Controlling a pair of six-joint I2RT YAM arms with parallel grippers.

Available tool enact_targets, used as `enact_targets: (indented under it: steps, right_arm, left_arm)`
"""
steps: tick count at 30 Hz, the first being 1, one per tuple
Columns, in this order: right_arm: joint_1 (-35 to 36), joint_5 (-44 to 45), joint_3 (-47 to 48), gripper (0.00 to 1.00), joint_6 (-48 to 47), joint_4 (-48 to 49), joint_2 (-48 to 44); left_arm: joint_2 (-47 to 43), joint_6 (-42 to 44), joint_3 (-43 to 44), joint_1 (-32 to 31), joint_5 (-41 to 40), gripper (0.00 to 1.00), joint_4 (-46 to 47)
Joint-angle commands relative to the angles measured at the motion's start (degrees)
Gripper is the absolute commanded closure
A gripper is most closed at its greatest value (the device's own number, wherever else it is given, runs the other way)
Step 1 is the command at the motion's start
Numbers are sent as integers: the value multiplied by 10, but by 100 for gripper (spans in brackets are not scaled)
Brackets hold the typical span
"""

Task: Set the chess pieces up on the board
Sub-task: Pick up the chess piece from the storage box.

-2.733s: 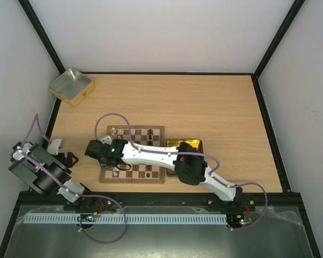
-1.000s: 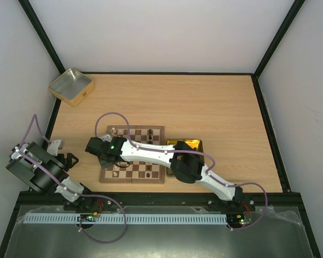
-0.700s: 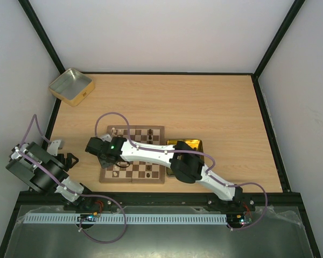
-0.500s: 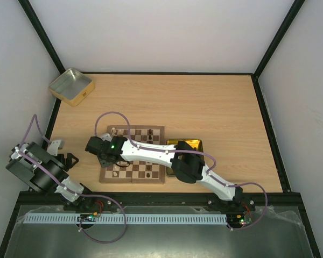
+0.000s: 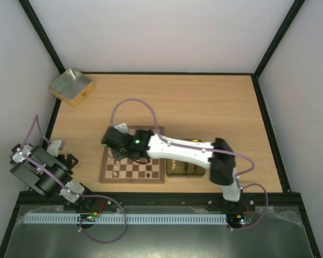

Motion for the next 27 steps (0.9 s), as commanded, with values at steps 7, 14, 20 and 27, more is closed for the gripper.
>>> enact_targets:
  steps: [7, 14, 20, 27]
  right_arm:
    - [-118, 66, -439, 64, 85, 91, -283]
    - [-158, 32, -555, 64, 89, 144, -335]
    - [-158, 7, -591, 64, 90, 178, -331]
    - [-159, -1, -611, 64, 87, 194, -318]
  left_arm:
    - [-53, -32, -6, -23, -6, 1, -10]
    - [-61, -68, -5, -63, -19, 1, 8]
    - [-61, -81, -9, -78, -30, 1, 18]
    - [-61, -85, -9, -84, -40, 1, 21]
